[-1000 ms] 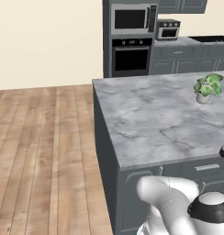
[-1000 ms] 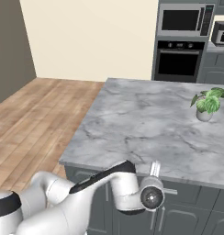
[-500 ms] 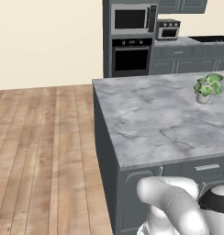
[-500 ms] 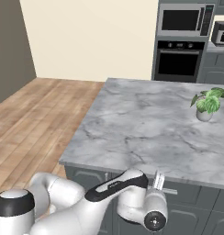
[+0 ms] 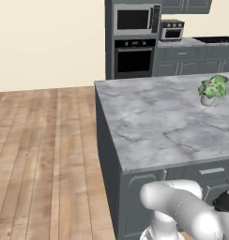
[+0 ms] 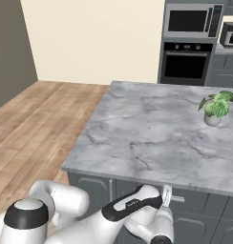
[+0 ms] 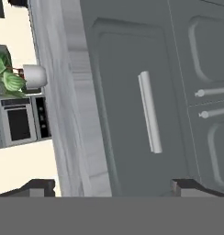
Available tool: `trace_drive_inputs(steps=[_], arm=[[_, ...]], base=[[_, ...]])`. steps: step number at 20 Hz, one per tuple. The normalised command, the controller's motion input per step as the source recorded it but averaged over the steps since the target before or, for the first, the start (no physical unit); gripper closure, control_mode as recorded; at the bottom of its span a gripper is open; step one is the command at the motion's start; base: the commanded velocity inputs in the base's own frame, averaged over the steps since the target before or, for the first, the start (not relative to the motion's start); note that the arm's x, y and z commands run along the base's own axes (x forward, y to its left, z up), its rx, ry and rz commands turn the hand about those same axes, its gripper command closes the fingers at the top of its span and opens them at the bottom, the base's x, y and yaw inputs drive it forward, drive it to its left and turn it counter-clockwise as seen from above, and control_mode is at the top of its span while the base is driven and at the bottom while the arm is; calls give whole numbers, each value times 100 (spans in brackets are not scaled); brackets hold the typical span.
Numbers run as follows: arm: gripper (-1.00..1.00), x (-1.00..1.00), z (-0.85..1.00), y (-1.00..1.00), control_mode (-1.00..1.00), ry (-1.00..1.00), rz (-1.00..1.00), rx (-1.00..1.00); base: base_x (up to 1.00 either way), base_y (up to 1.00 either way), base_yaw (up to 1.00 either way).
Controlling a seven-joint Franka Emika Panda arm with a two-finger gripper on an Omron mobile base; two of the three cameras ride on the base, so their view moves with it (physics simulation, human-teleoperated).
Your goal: Take the pizza cutter from the drawer on the right and place it on the dining counter for cutting.
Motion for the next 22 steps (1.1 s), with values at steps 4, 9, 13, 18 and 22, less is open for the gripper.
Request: trace_drive_inputs(steps=[4,9,13,18,22], arm=[[-100,11,-38,0,-100,-15,0,1],[-100,19,-24,0,-100,-14,0,3],[-100,28,-20,-4,-100,-12,0,4],[-100,29,-25,-3,-100,-10,0,3],[-100,20,-37,0,-100,-5,0,0]], base=[[0,0,0],[0,0,0],[0,0,0],[0,0,0],[0,0,0]])
